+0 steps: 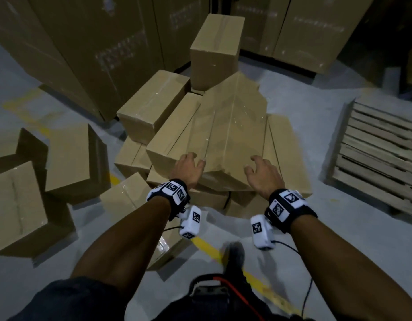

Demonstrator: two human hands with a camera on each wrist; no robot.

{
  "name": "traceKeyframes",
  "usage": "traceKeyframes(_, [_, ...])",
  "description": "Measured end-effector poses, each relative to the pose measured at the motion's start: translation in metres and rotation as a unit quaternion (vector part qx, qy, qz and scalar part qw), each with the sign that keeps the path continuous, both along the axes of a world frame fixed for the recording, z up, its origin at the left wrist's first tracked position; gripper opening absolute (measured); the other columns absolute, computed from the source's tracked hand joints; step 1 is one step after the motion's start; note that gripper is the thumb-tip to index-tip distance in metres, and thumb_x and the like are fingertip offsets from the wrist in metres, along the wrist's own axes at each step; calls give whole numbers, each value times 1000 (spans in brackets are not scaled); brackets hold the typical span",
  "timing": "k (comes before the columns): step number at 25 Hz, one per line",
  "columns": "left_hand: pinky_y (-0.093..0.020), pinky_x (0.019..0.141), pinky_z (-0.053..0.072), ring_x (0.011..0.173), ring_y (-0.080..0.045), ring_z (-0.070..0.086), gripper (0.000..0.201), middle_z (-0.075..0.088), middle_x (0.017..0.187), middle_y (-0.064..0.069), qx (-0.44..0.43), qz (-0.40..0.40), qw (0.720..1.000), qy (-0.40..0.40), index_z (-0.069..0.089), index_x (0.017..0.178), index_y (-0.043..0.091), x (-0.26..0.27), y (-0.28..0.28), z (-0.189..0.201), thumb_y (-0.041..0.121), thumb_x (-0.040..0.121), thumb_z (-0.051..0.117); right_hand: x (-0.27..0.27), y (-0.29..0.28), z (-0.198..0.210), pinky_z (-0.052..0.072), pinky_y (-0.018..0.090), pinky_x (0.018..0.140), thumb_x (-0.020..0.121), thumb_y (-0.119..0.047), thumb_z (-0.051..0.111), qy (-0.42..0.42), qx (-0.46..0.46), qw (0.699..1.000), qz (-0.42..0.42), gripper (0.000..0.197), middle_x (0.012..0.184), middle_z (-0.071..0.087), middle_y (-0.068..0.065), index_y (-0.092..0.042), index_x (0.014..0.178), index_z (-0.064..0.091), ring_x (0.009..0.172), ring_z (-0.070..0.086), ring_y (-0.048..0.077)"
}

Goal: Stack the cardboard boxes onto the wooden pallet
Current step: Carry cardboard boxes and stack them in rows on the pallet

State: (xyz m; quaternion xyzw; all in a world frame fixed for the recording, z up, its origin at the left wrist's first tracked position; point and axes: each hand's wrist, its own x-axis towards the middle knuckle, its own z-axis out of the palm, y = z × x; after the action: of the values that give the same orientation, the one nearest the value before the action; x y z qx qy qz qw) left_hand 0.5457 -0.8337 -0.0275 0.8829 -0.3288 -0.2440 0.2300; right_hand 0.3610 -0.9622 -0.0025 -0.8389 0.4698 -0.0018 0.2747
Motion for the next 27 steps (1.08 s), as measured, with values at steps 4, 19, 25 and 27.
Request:
traceKeyframes(4, [-45,106,38,130,-34,45,56,43,147,-14,4,62,998,31,42,143,15,29,-56,-15,51,100,39,44,-78,-7,39,42,104,103,-42,41,1,37,999,32,53,151,42,14,-21,151,36,133,44,35])
traceKeyframes(19, [-45,110,36,133,-35,41,58,41,149,-16,61,70,988,128,40,145,14,183,-193,-117,44,97,50,217,-213,-67,33,51,114,93,-44,59,4,135,989,-65,84,163,15,5,-33,158,7,143,30,36])
traceKeyframes(25, [-46,111,35,136,-37,40,66,36,153,-17,67,72,976,194,28,152,15,240,-234,-171,40,96,53,237,-208,-116,35,51,113,85,-50,68,-1,117,986,-120,102,163,6,1,-38,156,-5,144,27,38])
traceKeyframes(27, [-45,109,36,135,-37,41,64,37,152,-18,68,62,974,207,26,153,16,248,-239,-182,39,98,50,234,-211,-127,35,57,112,83,-50,70,15,110,986,-121,106,164,5,2,-42,154,-9,145,25,40])
